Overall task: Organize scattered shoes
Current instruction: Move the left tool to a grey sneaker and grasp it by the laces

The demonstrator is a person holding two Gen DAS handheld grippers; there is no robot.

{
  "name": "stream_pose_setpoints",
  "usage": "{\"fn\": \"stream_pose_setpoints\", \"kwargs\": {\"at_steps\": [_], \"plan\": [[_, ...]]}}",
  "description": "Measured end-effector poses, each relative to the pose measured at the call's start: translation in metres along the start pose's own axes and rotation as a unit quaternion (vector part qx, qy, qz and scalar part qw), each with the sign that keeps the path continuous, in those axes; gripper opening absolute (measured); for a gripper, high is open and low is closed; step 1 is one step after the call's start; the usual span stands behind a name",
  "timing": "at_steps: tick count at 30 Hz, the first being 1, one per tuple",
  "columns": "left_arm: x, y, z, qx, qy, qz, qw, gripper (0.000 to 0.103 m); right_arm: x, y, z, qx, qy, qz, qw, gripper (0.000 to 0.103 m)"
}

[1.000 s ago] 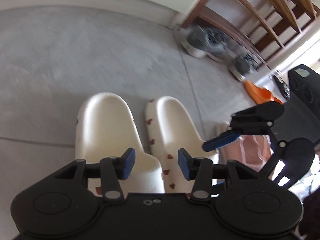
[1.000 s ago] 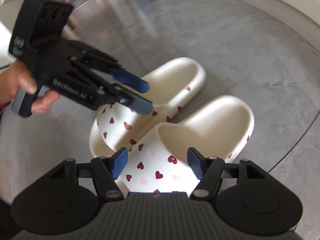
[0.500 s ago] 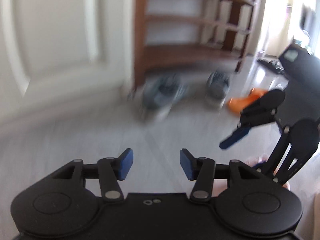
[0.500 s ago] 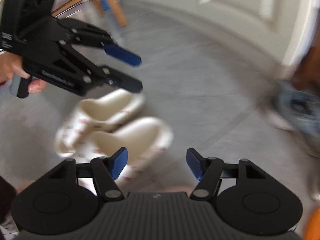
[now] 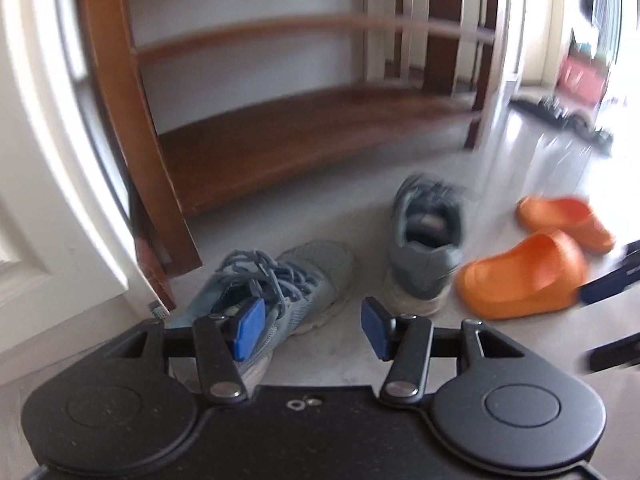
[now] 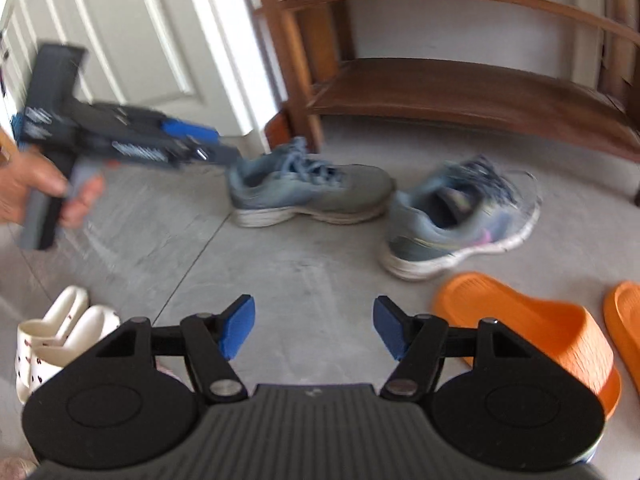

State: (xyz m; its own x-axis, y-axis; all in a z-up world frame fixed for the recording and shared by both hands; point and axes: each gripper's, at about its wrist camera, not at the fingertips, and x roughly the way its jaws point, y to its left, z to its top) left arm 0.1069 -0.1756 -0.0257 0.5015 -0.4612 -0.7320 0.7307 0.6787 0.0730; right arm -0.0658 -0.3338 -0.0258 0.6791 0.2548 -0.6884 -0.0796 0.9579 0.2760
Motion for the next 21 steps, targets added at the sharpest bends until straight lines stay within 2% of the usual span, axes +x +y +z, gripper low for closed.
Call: {"fn": "stream_pose_setpoints", "kwargs": {"at_steps": [2,7,9,10,11,14,21], "plan": [[0.023,0.003,-0.008,-0.022,0.005,0.012,0.9997,0.052,-0.002,-0.008,-0.006,0.01,-0.006,0.0,1.0,0.069],[0.055,0.004,-0.012,0.004,0.007,0.034,0.9994,0.05,-0.003,-0.025,-0.017,0.035,0.002,0.003,0.999,0.069],[0.066,0.011,-0.012,-0.009,0.018,0.016,0.9997,0.047,-0.007,-0.029,-0.021,0.041,0.007,0.001,0.999,0.069],[0.067,0.012,-0.012,-0.01,0.02,0.014,0.9996,0.04,-0.009,-0.03,-0.023,0.043,0.008,-0.001,0.999,0.069],[0.07,0.012,-0.013,-0.007,0.023,0.015,0.9996,0.027,-0.012,-0.031,-0.025,0.046,0.009,-0.003,0.999,0.069],[0.069,0.016,-0.017,-0.011,0.019,-0.009,0.9997,0.012,-0.02,-0.036,-0.032,0.057,0.01,-0.007,0.998,0.069],[0.045,-0.022,-0.029,0.032,-0.001,-0.056,0.9979,0.007,-0.028,-0.037,-0.038,0.059,0.004,-0.022,0.998,0.069]]}}
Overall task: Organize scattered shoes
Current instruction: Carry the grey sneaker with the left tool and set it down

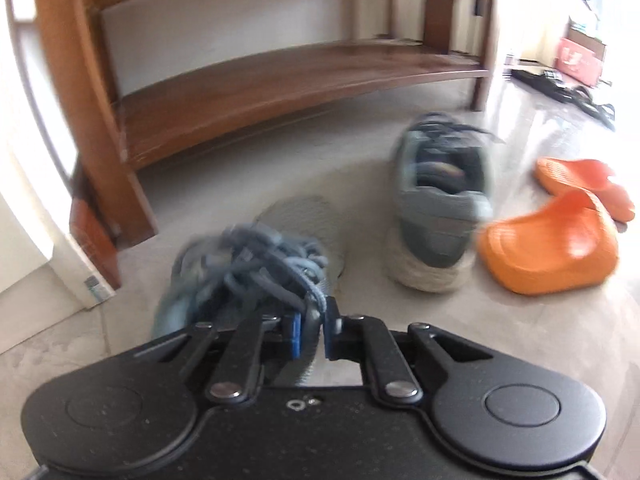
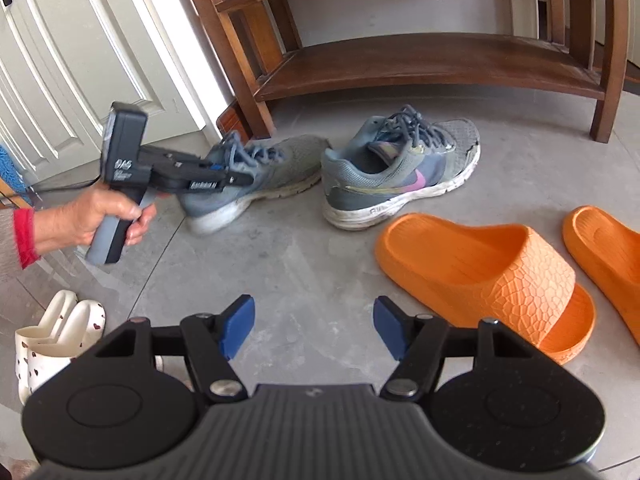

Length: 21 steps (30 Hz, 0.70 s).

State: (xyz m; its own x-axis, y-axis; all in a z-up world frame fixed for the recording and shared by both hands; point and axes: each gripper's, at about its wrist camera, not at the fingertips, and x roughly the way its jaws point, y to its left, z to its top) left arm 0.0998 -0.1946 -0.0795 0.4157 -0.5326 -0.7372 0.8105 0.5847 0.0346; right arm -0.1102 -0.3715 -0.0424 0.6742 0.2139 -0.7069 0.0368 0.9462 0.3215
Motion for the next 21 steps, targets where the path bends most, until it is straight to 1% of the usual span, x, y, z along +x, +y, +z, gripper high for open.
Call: {"fn": "stream_pose_setpoints", "kwargs": {"at_steps": [4,5,9,11,13,16,17,19,21], "plan": [[-0.028,-0.028,0.0,0.028,-0.011,-0.054,0.9981,0.008,-0.003,0.001,0.002,-0.002,-0.012,-0.002,1.0,0.069],[-0.037,-0.036,0.0,0.03,-0.013,-0.074,0.9967,0.008,-0.005,0.001,0.002,-0.006,-0.018,-0.005,1.0,0.069],[-0.062,-0.055,0.002,0.046,-0.023,-0.116,0.992,0.008,-0.014,-0.004,-0.001,0.005,-0.036,-0.012,0.999,0.069],[-0.077,-0.067,0.003,0.067,-0.031,-0.136,0.988,0.008,-0.02,-0.009,-0.005,0.014,-0.045,-0.016,0.999,0.069],[-0.088,-0.076,0.006,0.08,-0.038,-0.154,0.9842,0.008,-0.03,-0.014,-0.011,0.015,-0.056,-0.03,0.998,0.069],[-0.105,-0.102,0.012,0.115,-0.056,-0.194,0.9727,0.008,-0.044,-0.021,-0.023,0.015,-0.069,-0.06,0.996,0.069],[-0.106,-0.111,0.014,0.121,-0.06,-0.205,0.9694,0.008,-0.051,-0.025,-0.03,0.018,-0.072,-0.078,0.994,0.069],[-0.107,-0.129,0.018,0.135,-0.067,-0.228,0.9618,0.008,-0.058,-0.03,-0.041,0.026,-0.067,-0.114,0.991,0.069],[-0.104,-0.159,0.02,0.158,-0.072,-0.255,0.9512,0.008,-0.063,-0.035,-0.051,0.034,-0.06,-0.147,0.987,0.069]]}}
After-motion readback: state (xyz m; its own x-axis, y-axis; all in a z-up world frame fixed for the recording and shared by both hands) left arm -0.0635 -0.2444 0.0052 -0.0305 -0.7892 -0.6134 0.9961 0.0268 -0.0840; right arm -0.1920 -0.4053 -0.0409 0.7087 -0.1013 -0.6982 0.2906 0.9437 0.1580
